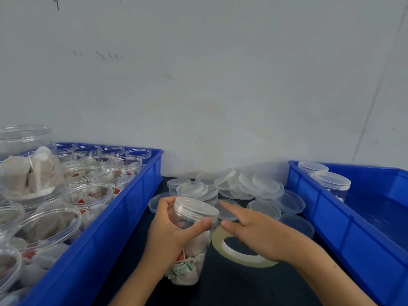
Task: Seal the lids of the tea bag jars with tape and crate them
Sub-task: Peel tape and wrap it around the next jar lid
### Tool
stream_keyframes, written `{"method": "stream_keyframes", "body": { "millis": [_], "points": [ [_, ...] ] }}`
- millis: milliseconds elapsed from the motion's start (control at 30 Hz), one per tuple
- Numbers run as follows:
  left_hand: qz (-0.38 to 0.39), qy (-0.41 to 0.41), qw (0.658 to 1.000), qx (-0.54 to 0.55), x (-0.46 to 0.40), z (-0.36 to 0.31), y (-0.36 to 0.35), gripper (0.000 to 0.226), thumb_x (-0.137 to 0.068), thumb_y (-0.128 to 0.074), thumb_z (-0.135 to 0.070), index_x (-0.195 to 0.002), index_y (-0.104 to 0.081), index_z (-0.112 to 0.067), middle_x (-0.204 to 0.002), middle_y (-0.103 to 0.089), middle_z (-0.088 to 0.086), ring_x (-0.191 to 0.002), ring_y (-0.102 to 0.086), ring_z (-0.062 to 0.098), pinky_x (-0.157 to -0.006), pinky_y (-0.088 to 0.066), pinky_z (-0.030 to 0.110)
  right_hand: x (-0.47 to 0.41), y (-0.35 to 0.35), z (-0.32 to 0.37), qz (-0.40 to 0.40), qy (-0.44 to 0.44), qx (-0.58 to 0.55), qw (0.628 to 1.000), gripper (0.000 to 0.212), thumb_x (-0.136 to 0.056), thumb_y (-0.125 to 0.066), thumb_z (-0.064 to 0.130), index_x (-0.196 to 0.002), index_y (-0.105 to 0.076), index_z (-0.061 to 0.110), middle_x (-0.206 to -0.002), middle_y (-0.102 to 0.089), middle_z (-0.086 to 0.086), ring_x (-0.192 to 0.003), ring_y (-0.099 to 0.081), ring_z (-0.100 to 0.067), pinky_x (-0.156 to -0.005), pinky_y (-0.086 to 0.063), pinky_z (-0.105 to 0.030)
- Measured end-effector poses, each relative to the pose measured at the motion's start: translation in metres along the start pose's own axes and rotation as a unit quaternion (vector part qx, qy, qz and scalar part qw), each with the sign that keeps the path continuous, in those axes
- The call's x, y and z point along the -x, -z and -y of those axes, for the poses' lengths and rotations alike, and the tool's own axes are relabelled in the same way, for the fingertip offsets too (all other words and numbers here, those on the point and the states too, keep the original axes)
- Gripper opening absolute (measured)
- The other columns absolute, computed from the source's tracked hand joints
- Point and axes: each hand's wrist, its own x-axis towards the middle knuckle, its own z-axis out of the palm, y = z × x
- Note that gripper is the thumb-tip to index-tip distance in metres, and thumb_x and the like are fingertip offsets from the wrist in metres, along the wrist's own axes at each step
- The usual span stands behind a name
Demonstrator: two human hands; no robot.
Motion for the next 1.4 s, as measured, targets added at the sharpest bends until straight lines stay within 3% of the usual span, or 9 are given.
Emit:
{"method": "stream_keyframes", "body": {
  "millis": [133,300,600,967,1133,1200,1267,1333,1400],
  "points": [
    [0.013,0.020,0.999,0.025,-0.003,0.002,0.002,0.077,-0.044,-0.093,-0.040,-0.108,-0.052,-0.025,-0.097,-0.068,-0.007,-0.088,-0.065,-0.006,-0.067,-0.051,0.009,0.000,0.000,-0.003,-0.003,-0.025,0.013,1.000,0.053,-0.101,-0.034,0.049,-0.150,-0.022,0.034,-0.151,-0.041,0.002,-0.135,-0.040,-0.020,-0.111,-0.032,-0.038],
    [0.046,0.057,0.995,0.065,-0.004,0.003,0.005,0.089,-0.034,-0.086,-0.052,-0.112,-0.052,-0.026,-0.096,-0.070,-0.020,-0.088,-0.067,-0.002,-0.063,-0.051,0.009,-0.002,-0.008,-0.004,-0.019,-0.041,0.056,0.997,0.038,-0.103,-0.029,0.044,-0.140,-0.032,0.035,-0.129,-0.057,-0.005,-0.118,-0.050,-0.029,-0.102,-0.040,-0.045],
    [0.084,0.073,0.988,0.106,-0.004,0.003,0.006,0.091,-0.036,-0.086,-0.044,-0.118,-0.052,-0.021,-0.099,-0.073,-0.014,-0.089,-0.069,0.002,-0.064,-0.051,0.009,-0.009,-0.006,-0.009,0.005,0.001,-0.025,1.000,0.047,-0.103,-0.035,0.042,-0.145,-0.018,0.057,-0.155,-0.035,0.005,-0.137,-0.039,-0.022,-0.114,-0.030,-0.040],
    [0.122,0.044,0.986,0.102,-0.003,0.001,0.010,0.104,-0.030,-0.094,-0.046,-0.120,-0.050,-0.017,-0.104,-0.072,-0.005,-0.096,-0.069,0.010,-0.072,-0.054,0.016,-0.009,-0.006,-0.012,0.008,0.002,-0.018,1.000,0.063,-0.100,-0.040,0.048,-0.149,0.000,0.051,-0.159,-0.024,0.007,-0.142,-0.032,-0.022,-0.115,-0.029,-0.042],
    [0.147,0.060,0.977,0.140,-0.002,0.003,0.011,0.113,-0.024,-0.094,-0.052,-0.120,-0.044,-0.018,-0.102,-0.072,-0.008,-0.096,-0.069,0.009,-0.071,-0.055,0.017,-0.004,-0.002,-0.009,-0.012,0.035,-0.021,0.999,0.055,-0.099,-0.046,0.045,-0.144,-0.018,0.059,-0.151,-0.039,0.014,-0.132,-0.045,-0.018,-0.110,-0.037,-0.039],
    [0.153,0.067,0.977,0.131,0.001,0.002,0.010,0.106,-0.033,-0.091,-0.056,-0.119,-0.042,-0.018,-0.102,-0.072,-0.009,-0.097,-0.069,0.009,-0.071,-0.055,0.017,-0.003,-0.003,-0.006,-0.024,0.053,-0.009,0.998,0.049,-0.100,-0.046,0.041,-0.142,-0.027,0.058,-0.133,-0.051,0.022,-0.113,-0.053,-0.006,-0.107,-0.039,-0.035],
    [0.125,0.054,0.984,0.118,0.001,0.002,0.007,0.075,-0.061,-0.084,-0.051,-0.114,-0.046,-0.015,-0.099,-0.072,-0.004,-0.092,-0.069,0.011,-0.069,-0.055,0.017,-0.003,-0.006,-0.002,-0.065,0.058,0.017,0.996,0.045,-0.100,-0.044,0.040,-0.142,-0.033,0.055,-0.120,-0.055,0.021,-0.097,-0.054,0.000,-0.102,-0.040,-0.030],
    [0.060,0.020,0.994,0.084,0.003,0.003,0.002,0.046,-0.079,-0.071,-0.048,-0.108,-0.056,-0.016,-0.100,-0.069,0.000,-0.092,-0.068,0.014,-0.073,-0.054,0.022,-0.005,-0.009,0.001,-0.104,0.051,0.033,0.993,0.043,-0.101,-0.042,0.041,-0.142,-0.035,0.052,-0.131,-0.057,0.015,-0.110,-0.055,-0.008,-0.099,-0.040,-0.029],
    [0.029,-0.012,0.999,0.013,0.005,0.004,0.000,0.058,-0.072,-0.066,-0.065,-0.117,-0.059,-0.028,-0.112,-0.064,-0.007,-0.103,-0.063,0.009,-0.085,-0.050,0.026,-0.006,-0.015,0.004,-0.108,0.047,0.030,0.993,0.045,-0.100,-0.042,0.042,-0.144,-0.034,0.049,-0.131,-0.059,0.011,-0.109,-0.057,-0.012,-0.098,-0.043,-0.030]
  ]
}}
